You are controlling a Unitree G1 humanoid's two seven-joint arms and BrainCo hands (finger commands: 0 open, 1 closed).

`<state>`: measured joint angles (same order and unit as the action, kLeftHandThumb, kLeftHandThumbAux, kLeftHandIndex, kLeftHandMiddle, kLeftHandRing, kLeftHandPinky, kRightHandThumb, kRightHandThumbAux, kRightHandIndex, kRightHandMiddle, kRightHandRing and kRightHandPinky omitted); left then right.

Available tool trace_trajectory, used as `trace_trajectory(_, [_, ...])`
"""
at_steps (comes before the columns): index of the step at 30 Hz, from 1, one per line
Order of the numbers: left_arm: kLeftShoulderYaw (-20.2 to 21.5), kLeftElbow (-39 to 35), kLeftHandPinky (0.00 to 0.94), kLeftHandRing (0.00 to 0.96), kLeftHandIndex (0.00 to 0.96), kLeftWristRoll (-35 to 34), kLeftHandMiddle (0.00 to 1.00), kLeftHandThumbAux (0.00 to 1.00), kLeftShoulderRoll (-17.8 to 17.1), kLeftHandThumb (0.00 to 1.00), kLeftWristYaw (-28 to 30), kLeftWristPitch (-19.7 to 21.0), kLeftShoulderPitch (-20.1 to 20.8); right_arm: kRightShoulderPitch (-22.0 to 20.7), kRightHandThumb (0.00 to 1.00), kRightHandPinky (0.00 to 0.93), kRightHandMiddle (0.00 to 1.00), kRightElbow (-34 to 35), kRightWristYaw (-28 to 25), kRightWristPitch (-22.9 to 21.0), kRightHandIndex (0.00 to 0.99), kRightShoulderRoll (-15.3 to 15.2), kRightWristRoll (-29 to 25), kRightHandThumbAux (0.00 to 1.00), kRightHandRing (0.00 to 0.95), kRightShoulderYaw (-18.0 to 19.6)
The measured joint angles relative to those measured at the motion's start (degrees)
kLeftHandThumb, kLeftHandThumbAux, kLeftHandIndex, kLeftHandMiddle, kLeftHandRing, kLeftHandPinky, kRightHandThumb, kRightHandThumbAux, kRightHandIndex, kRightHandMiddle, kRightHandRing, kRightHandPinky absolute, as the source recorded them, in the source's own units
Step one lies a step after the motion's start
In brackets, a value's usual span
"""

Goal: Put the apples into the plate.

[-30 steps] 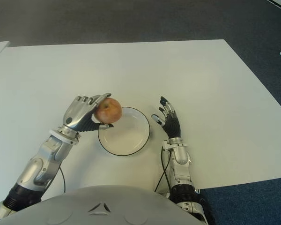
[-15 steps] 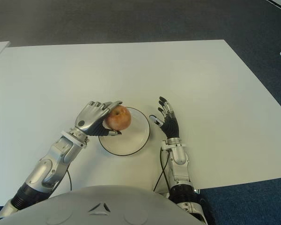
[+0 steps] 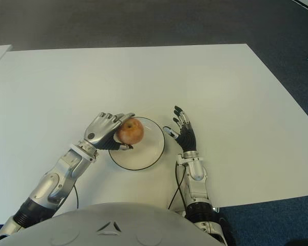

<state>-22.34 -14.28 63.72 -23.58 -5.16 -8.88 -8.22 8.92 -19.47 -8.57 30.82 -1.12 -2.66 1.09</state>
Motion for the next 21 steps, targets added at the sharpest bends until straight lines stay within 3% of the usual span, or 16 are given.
trace_trajectory(8, [-1.4, 1.4, 0.853, 0.866, 0.444, -0.3, 0.883, 0.694, 1.0, 0.745, 0.3, 0.4, 0.9, 0.0, 0.235, 0.002, 0.058, 0.0, -0.1, 0.0, 0.109, 0.1, -0.1, 0.622, 0.012, 0.0])
trace_trajectory(12, [-1.6, 1.9, 0.781, 0.808, 0.442, -0.5, 0.83, 0.693, 1.7, 0.716, 0.4, 0.5, 1.4, 0.0, 0.238, 0.001, 0.057, 0.1, -0.1, 0.0, 0.108, 0.1, -0.1, 0.62, 0.009, 0.0])
trace_trajectory(13, [-1.6, 2.0, 0.69, 0.713, 0.439, -0.8, 0.736, 0.599, 1.8, 0.588, 0.5, 0.6, 1.6, 0.0, 0.241, 0.004, 0.058, 0.1, -0.1, 0.0, 0.111, 0.1, -0.1, 0.621, 0.01, 0.0])
trace_trajectory(14, [-1.6, 2.0, 0.658, 0.678, 0.437, -1.0, 0.703, 0.566, 2.0, 0.542, 0.7, 0.6, 1.7, 0.0, 0.242, 0.005, 0.059, 0.1, -0.1, 0.0, 0.112, 0.1, -0.1, 0.621, 0.01, 0.0])
trace_trajectory(15, [-1.6, 1.9, 0.486, 0.494, 0.352, -1.4, 0.521, 0.499, 2.1, 0.444, 0.9, 0.6, 1.8, 0.0, 0.243, 0.007, 0.061, 0.1, -0.1, 0.0, 0.114, 0.1, -0.1, 0.619, 0.012, 0.0])
trace_trajectory(16, [-1.6, 1.9, 0.424, 0.428, 0.321, -1.8, 0.455, 0.476, 2.1, 0.408, 1.3, 0.6, 2.0, 0.0, 0.243, 0.007, 0.062, 0.1, -0.1, 0.0, 0.114, 0.1, -0.1, 0.619, 0.013, -0.1])
trace_trajectory(18, [-1.6, 1.9, 0.216, 0.208, 0.174, -2.2, 0.231, 0.4, 2.2, 0.303, 2.2, 0.8, 2.1, 0.0, 0.235, 0.003, 0.063, 0.1, 0.0, 0.0, 0.111, 0.2, -0.1, 0.617, 0.013, -0.1])
trace_trajectory(21, [-1.6, 1.8, 0.076, 0.072, 0.074, -2.5, 0.081, 0.352, 2.2, 0.239, 3.6, 1.4, 2.0, 0.1, 0.223, 0.0, 0.062, 0.2, 0.1, 0.0, 0.109, 0.3, 0.1, 0.611, 0.011, -0.2])
